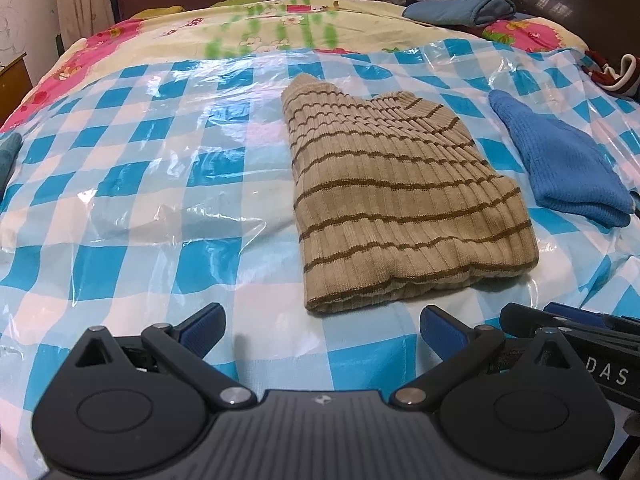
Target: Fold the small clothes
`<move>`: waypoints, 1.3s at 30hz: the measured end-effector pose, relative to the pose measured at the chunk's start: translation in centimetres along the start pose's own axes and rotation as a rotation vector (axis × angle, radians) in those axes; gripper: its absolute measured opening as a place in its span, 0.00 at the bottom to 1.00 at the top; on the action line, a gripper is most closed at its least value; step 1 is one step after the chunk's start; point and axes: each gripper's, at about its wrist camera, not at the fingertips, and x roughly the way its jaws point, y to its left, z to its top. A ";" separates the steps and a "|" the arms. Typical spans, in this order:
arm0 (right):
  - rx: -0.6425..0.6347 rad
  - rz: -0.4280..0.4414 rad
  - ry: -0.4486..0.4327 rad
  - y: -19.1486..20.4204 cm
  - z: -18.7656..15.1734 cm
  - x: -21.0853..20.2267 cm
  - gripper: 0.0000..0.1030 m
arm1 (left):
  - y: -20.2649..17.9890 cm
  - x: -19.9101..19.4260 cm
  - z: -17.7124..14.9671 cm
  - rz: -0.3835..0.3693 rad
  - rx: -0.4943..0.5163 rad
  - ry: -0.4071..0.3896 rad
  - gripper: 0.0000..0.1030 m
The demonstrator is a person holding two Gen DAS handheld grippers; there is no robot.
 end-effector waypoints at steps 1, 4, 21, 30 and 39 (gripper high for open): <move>0.001 0.001 0.000 0.0 0.0 0.0 0.44 | 0.0 0.0 0.0 0.000 -0.001 0.001 1.00; 0.004 0.001 0.001 -0.1 0.0 0.0 0.44 | 0.0 0.0 0.0 0.000 0.000 0.004 1.00; 0.012 0.005 0.005 -0.3 -0.1 0.0 0.44 | 0.0 0.4 -0.2 -0.007 -0.023 0.022 1.00; 0.012 0.006 0.005 -0.3 -0.1 0.0 0.44 | 0.1 0.4 -0.2 -0.008 -0.027 0.026 1.00; 0.012 0.006 0.005 -0.4 -0.1 0.0 0.44 | 0.1 0.4 -0.3 -0.008 -0.029 0.027 1.00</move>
